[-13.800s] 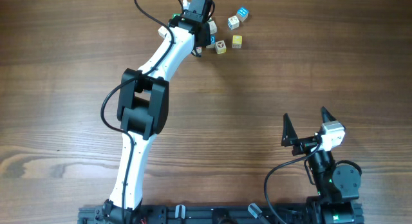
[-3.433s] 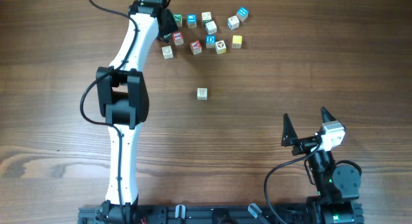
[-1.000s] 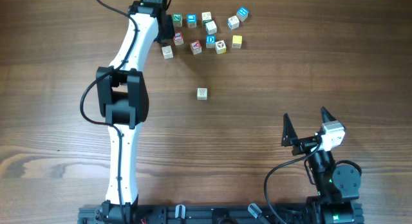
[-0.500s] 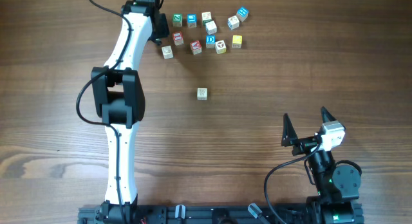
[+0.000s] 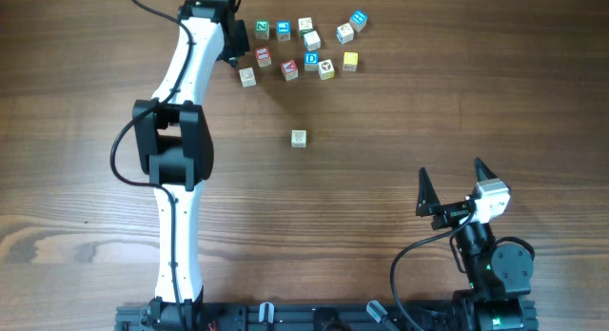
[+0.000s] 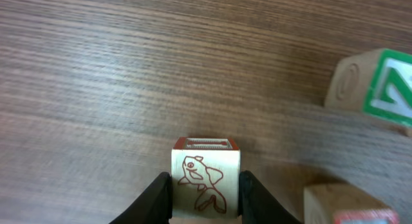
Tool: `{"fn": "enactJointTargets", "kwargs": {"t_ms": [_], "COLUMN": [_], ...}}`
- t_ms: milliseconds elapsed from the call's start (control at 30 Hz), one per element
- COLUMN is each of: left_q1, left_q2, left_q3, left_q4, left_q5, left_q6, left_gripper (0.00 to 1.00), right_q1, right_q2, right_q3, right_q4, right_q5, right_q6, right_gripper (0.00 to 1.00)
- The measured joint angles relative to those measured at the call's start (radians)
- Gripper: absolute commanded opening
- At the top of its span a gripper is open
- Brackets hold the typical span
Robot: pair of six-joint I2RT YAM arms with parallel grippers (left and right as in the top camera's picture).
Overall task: Form a tower
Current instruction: 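Close the left gripper on the fish block and lift it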
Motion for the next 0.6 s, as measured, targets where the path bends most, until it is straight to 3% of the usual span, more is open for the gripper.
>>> {"fn": "enactJointTargets", "kwargs": {"t_ms": [200, 400, 600], "left_q1": [0.000, 0.000, -0.007], "left_q2": [-0.187, -0.376, -0.429], "left_q3": [-0.006, -0.006, -0.006], "left_q4": [-0.117, -0.276, -0.446], "left_q5": [0.024, 0.142, 0.219], "left_q6": [0.003, 0.002, -0.001], "left_gripper": [0.25, 0.26, 0.23], "right_q1": [0.000, 0.000, 0.000], "right_q2": [0.000, 0.000, 0.000], "right_q3": [0.000, 0.000, 0.000], "right_q4": [0.000, 0.000, 0.000], "right_q5": [0.000, 0.000, 0.000], "right_q6": [0.000, 0.000, 0.000], "right_gripper": [1.00, 1.00, 1.00]}}
